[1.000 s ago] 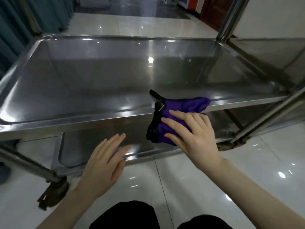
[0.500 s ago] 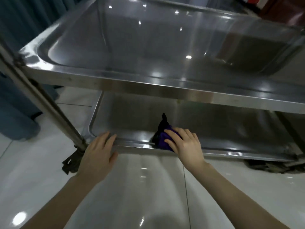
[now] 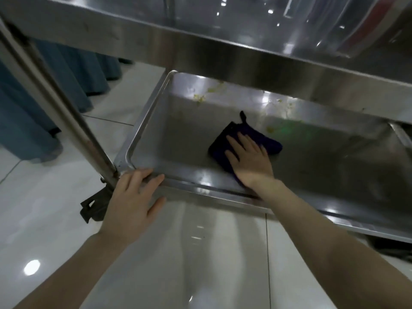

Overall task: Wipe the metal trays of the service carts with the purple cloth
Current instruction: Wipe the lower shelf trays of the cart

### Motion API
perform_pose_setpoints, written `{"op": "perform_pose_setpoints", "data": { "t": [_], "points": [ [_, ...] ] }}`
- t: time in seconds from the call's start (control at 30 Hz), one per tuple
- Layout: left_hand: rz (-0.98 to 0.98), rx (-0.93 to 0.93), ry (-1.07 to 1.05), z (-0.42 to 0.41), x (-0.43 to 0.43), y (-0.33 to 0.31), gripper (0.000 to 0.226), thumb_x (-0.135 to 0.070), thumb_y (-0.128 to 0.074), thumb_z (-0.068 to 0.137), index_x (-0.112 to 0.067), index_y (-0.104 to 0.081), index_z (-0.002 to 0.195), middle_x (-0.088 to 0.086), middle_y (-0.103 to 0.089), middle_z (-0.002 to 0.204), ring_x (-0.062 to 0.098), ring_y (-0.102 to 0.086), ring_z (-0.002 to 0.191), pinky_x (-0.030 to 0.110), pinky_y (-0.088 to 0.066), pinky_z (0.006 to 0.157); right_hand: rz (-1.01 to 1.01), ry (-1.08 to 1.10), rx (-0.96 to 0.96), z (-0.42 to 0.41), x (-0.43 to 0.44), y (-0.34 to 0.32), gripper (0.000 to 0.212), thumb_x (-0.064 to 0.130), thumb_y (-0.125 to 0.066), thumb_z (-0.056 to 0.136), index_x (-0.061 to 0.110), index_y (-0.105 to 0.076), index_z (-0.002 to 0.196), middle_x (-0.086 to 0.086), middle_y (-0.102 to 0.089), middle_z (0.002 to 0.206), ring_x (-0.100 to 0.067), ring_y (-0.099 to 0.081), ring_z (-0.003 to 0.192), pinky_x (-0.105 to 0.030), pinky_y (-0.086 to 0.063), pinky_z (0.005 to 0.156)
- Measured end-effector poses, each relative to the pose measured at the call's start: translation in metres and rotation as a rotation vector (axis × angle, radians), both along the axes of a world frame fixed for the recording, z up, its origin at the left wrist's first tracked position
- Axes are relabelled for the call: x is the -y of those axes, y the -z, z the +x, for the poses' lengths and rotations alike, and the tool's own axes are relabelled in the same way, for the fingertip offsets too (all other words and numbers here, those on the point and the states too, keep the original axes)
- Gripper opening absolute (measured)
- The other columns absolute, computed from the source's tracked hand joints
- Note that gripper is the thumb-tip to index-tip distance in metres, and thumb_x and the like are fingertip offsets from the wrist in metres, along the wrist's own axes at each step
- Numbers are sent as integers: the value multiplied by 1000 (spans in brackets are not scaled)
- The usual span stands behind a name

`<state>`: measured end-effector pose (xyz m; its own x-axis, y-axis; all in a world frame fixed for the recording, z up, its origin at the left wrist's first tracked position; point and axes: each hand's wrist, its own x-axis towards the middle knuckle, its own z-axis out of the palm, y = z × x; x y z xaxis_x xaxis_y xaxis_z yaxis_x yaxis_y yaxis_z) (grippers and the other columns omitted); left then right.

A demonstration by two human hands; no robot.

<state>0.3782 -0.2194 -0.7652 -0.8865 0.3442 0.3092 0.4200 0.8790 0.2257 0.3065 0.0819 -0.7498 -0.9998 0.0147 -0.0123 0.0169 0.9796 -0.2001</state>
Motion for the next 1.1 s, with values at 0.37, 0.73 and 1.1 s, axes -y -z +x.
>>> {"op": "perform_pose_setpoints", "data": {
  "t": [0.37, 0.73, 1.1],
  "points": [
    [155, -136, -16, -3, -2, 15, 38, -33, -57, 87, -7, -67, 113, 15, -59, 118, 36, -53, 106, 42, -41, 96, -34, -372, -41, 74, 59, -6, 55, 55, -19, 97, 37, -38, 146, 6, -34, 155, -19, -28, 144, -45, -20, 115],
    [120, 74, 14, 0, 10, -6, 44, -41, -49, 88, -17, -62, 123, 4, -55, 125, 26, -53, 112, 39, -42, 100, -32, -74, 58, -57, 60, -5, 50, 48, -25, 103, 37, -21, 152, 5, -14, 162, -20, -10, 148, -50, -8, 119],
    [84, -14, -132, 4, 19, 3, 35, -21, -48, 87, -7, -62, 115, 13, -57, 122, 34, -53, 111, 42, -45, 97, -54, -145, -43, -79, 85, -3, 48, 46, -34, 102, 37, -32, 149, 6, -25, 158, -14, -19, 145, -47, -14, 117]
  ]
}}
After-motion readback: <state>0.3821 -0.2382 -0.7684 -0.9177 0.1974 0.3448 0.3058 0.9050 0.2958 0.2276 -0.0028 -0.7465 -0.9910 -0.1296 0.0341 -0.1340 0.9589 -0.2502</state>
